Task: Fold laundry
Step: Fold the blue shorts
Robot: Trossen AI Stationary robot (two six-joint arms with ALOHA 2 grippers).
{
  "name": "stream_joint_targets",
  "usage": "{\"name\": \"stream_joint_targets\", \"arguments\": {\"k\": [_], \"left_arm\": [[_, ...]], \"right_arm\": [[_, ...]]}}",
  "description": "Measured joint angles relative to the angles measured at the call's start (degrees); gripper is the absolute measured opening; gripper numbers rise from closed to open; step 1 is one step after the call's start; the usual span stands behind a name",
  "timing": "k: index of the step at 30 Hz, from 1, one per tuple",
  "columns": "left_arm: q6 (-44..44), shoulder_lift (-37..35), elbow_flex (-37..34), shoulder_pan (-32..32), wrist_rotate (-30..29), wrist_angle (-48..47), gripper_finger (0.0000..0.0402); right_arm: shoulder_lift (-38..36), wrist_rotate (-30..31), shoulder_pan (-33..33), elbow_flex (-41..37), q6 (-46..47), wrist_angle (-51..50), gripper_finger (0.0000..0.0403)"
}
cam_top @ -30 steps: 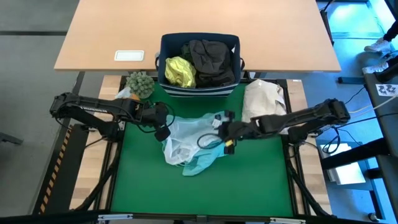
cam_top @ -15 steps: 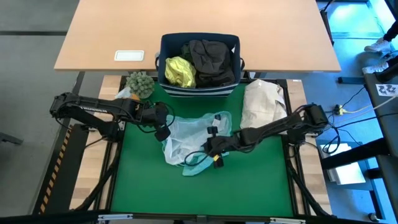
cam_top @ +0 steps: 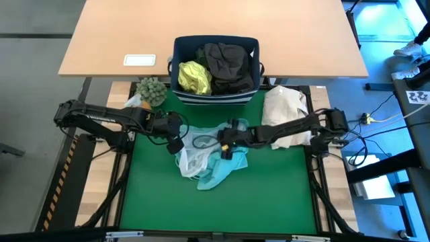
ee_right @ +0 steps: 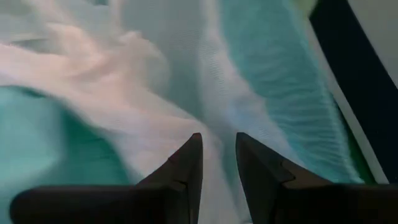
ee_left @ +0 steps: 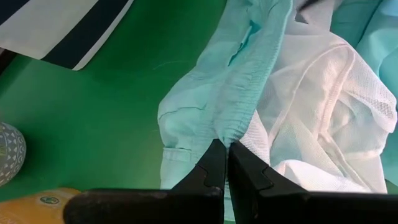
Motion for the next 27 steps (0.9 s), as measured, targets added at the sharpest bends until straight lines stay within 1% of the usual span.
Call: {"name": "stream_joint_targets", "arguments": {"k": [5, 6, 8, 11, 16, 20, 22, 25, 27], "left_arm": [[0.0, 0.0, 0.0, 0.02, -0.02, 0.0, 0.0], [0.0, 0.0, 0.0, 0.02, -0.04, 0.0, 0.0], [0.02, 0.0, 0.0, 0.02, -0.22, -0.02, 0.0], [0.06, 0.0, 0.0, 0.02, -0.42, -0.03, 0.0], [1.36, 0.0, 0.0, 0.02, -0.47, -0.03, 0.0], [1.16, 0.0, 0.0, 0.07, -1.95, -0.02, 0.0], [1.14, 0.0, 0.0, 0.07, -1.95, -0.02, 0.0], [1.12, 0.0, 0.0, 0.07, -1.95, 0.21, 0.0], [1.11, 0.0, 0.0, 0.07, -1.95, 0.33, 0.0]], "right_arm": [[0.0, 1.36, -1.8, 0.0, 0.35, -3.48, 0.0097], [0.0, 1.2, -1.82, -0.01, 0.17, -4.02, 0.0097], [-0.17, -1.23, -1.63, -0.02, -0.43, -3.81, 0.0097], [-0.54, -6.61, -0.12, -0.02, -1.67, -0.6, 0.0097], [-0.66, -10.0, 3.61, 0.0, -4.23, 6.83, 0.0097], [-0.66, -14.09, 6.23, 0.02, -6.41, 12.79, 0.0097], [-0.42, -14.66, 7.0, 0.02, -6.65, 14.56, 0.0097], [0.05, -14.68, 7.46, 0.02, -7.76, 14.84, 0.0097], [1.14, -15.74, 7.44, 0.07, -8.46, 14.73, 0.0097]]}}
